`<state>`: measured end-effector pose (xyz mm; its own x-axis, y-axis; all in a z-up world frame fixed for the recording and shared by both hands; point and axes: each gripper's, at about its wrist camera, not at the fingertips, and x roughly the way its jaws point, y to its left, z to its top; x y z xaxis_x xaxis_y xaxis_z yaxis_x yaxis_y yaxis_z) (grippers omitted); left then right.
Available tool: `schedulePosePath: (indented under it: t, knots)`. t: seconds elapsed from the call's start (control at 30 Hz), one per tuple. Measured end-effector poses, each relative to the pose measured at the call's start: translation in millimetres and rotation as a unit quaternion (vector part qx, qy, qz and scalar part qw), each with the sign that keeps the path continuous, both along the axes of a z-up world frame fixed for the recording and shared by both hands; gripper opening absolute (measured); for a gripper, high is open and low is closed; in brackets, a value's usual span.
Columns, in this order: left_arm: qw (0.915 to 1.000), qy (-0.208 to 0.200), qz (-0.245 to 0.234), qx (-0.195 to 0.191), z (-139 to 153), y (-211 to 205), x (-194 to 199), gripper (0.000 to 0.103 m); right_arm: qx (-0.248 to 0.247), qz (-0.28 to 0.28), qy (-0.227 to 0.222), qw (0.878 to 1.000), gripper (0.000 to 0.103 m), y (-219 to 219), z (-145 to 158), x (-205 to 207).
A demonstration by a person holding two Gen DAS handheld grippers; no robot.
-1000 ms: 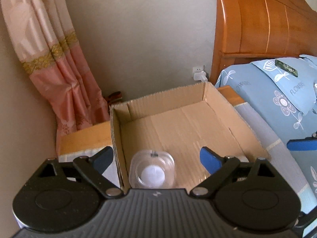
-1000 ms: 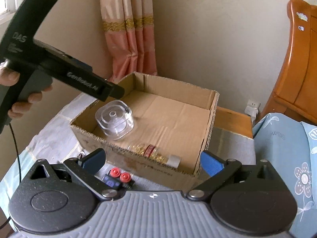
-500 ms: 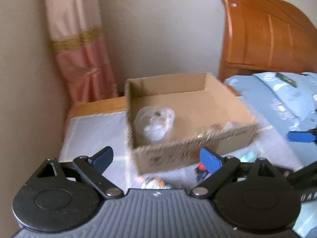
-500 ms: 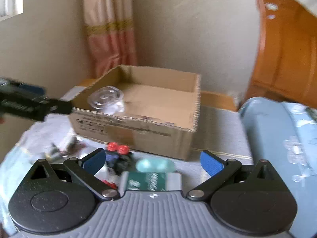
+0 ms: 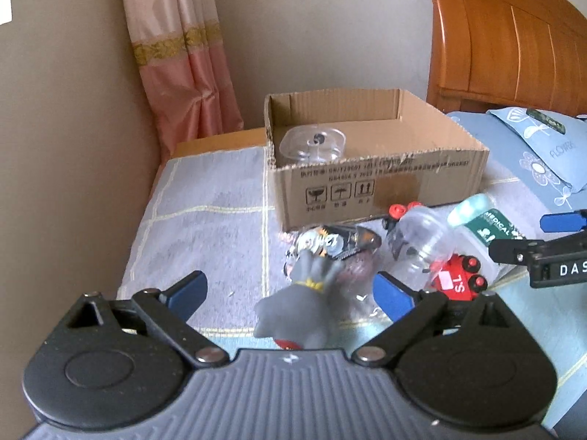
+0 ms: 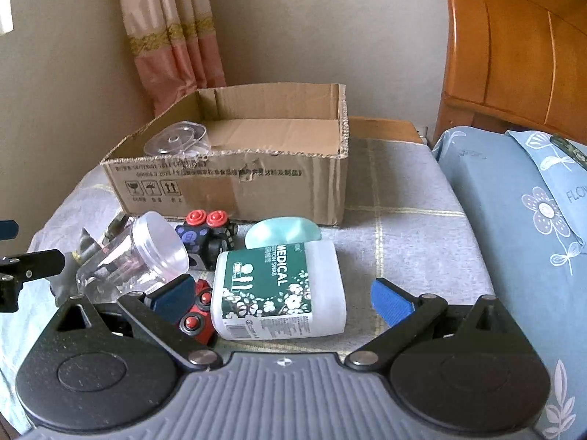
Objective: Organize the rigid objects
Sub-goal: 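Withdraw both tools from the box back over the remaining items, then grasp the grey cat figurine with the left tool while the right grasps the MEDICAL bottle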
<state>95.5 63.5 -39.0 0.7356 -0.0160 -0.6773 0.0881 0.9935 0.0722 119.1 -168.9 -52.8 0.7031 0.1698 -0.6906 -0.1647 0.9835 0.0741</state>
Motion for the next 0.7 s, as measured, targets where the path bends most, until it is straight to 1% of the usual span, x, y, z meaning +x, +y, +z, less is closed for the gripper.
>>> schedulePosePath:
  t: [0.23,0.37,0.43,0.6,0.7]
  knots:
    - [0.9991,0.032,0.002,-0.028,-22.7,12.2,3.0,0.097,-0.011,-0.005,0.020,1.000,0.103,1.2,-12.0,12.7]
    - [0.9981,0.051,0.016,-0.031,-32.9,21.2,5.2,0.097,0.009,-0.005,0.032,0.999,0.103,-5.1,-15.8,16.5]
    - [0.9979,0.054,0.018,-0.031,-35.7,25.9,4.8,0.097,0.003,-0.005,0.031,0.999,0.103,-6.5,-15.4,16.7]
    - [0.9966,0.058,0.023,-0.055,-37.2,38.0,1.3,0.097,-0.009,-0.005,0.030,1.000,0.103,-10.0,-14.8,15.8]
    - [0.9966,0.058,0.022,-0.055,-37.1,44.6,-1.4,0.099,-0.015,-0.001,0.029,0.999,0.103,-13.1,-13.8,13.3]
